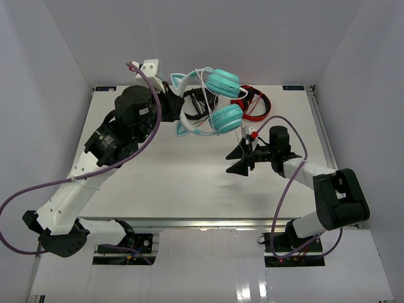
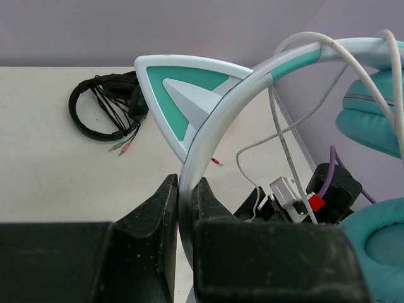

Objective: Wrap the headphones

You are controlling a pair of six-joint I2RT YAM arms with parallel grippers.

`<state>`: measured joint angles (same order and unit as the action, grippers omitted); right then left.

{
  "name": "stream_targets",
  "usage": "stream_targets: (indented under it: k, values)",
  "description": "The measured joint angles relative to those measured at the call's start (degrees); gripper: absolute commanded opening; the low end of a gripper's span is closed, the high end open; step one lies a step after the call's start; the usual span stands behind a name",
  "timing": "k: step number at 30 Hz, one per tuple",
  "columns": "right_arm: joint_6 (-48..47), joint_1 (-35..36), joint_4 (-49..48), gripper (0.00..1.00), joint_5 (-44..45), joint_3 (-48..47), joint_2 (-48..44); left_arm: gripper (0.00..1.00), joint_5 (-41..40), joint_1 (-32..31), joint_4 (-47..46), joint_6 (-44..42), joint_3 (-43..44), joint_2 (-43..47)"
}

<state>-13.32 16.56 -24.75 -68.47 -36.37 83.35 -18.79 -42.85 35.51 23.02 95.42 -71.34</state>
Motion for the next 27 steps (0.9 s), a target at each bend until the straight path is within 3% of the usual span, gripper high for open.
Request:
stream_targets:
  k: [8,15,19,27]
  values:
    - [-0.2,0.0,-1.6,0.64,-5.9,-3.3,2.4,0.00,2.2,0.0,0.1,0.0,-1.1,0.1]
    - [-12.5,0.0,9.5,0.54,-4.3,-7.7,2.4,0.00,3.0,0.0,0.4,0.0,-1.2,0.8]
    - [-14.3,0.0,11.3,0.51,-2.7,-8.0,2.4,0.00,3.1,0.0,0.5,0.0,-1.2,1.7]
    - [-13.8,0.0,11.3,0.30,-0.9,-8.0,3.3,0.00,3.1,0.0,0.6,0.0,-1.2,2.2]
